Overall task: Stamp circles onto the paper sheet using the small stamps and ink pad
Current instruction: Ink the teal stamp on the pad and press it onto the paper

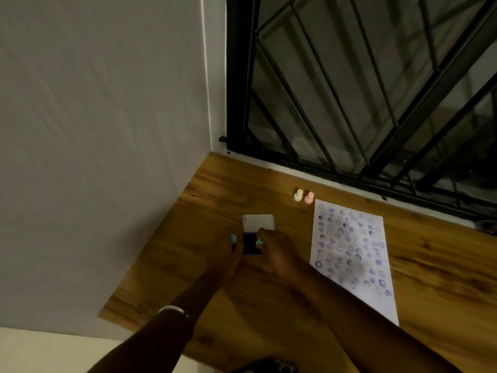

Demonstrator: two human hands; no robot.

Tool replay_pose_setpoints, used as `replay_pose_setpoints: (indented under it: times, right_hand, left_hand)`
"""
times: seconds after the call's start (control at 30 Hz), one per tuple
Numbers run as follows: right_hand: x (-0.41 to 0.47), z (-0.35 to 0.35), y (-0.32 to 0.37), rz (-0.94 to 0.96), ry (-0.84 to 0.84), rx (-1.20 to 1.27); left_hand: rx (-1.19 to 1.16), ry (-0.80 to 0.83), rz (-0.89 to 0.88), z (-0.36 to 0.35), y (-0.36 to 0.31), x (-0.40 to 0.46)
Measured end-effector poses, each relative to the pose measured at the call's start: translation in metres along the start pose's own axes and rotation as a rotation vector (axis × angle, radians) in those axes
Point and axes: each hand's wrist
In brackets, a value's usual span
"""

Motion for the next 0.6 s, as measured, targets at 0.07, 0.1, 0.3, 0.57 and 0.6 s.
replay_pose_setpoints:
  times: [0.07, 0.1, 0.3, 0.57, 0.6]
  right_hand:
    - [0.001, -0.002, 0.0, -0.006, 0.004, 0.015]
    - [0.002, -0.002, 0.001, -0.022, 0.012, 0.017]
    - [-0.005, 0.01, 0.007, -0.023, 0.046, 0.043]
    - [-0.017, 0.031, 0.002, -0.027, -0.091, 0.052]
    - [-0.021, 0.035, -0.003, -0.047, -0.112, 0.049]
  left_hand:
    - [0.002, 0.001, 0.0, -0.001, 0.001, 0.0]
    - [-0.003, 0.003, 0.013, -0.002, 0.001, 0.0]
    - [-0.068, 0.024, 0.051, 0.003, -0.005, 0.002]
    - [-0.05, -0.08, -0.051, -0.004, -0.019, 0.009]
    - [-0.075, -0.086, -0.072, -0.009, -0.023, 0.01]
Point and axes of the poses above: each hand's wrist, its own x-axis towards the middle knuckle, its own z-axis out of the back of the hand, y = z × x, and after that the axes turned 9 degrees about -z, right-handed
